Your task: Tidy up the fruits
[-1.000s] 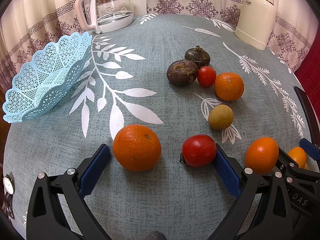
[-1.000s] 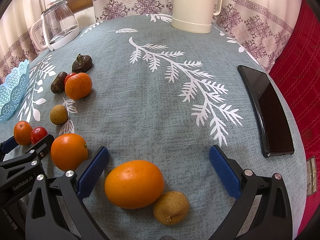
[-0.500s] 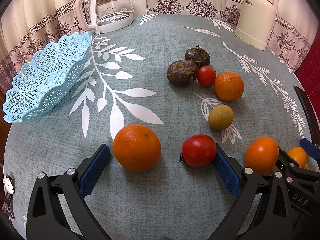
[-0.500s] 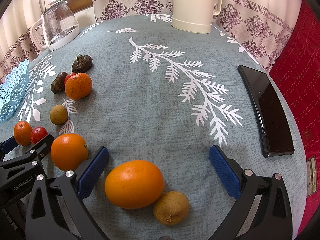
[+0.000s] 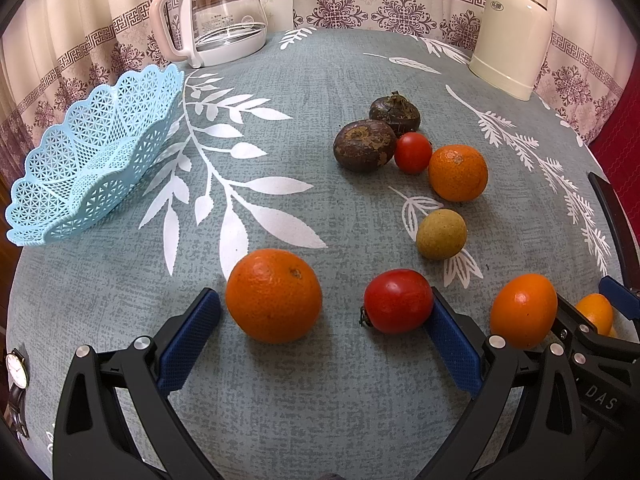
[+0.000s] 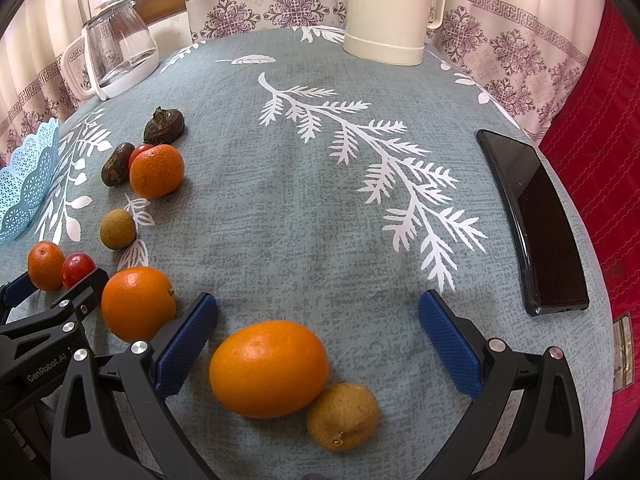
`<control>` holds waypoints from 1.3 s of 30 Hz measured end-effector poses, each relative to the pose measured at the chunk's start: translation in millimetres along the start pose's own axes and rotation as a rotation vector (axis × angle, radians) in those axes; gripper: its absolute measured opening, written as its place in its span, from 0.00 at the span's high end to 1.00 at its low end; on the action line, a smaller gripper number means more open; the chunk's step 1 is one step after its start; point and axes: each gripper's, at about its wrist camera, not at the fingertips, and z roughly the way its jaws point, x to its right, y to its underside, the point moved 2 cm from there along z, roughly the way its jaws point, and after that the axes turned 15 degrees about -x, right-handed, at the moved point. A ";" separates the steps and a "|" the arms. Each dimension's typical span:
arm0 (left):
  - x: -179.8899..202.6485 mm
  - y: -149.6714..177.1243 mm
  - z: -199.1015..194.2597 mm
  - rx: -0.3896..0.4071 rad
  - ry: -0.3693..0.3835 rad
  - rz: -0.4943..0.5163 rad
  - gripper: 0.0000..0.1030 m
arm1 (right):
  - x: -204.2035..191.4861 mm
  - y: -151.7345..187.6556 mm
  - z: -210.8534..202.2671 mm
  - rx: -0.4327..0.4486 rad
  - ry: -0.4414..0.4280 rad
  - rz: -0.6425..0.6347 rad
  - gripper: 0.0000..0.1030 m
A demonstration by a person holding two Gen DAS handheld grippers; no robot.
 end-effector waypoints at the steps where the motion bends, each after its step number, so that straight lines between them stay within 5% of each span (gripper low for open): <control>1: 0.0 0.0 0.0 0.000 0.000 0.000 0.02 | 0.3 0.0 -0.1 0.000 0.000 0.000 0.05; 39: -3.4 -1.1 2.0 -0.007 0.012 0.007 0.02 | -1.3 -2.7 -0.5 -0.008 -0.019 -0.008 0.05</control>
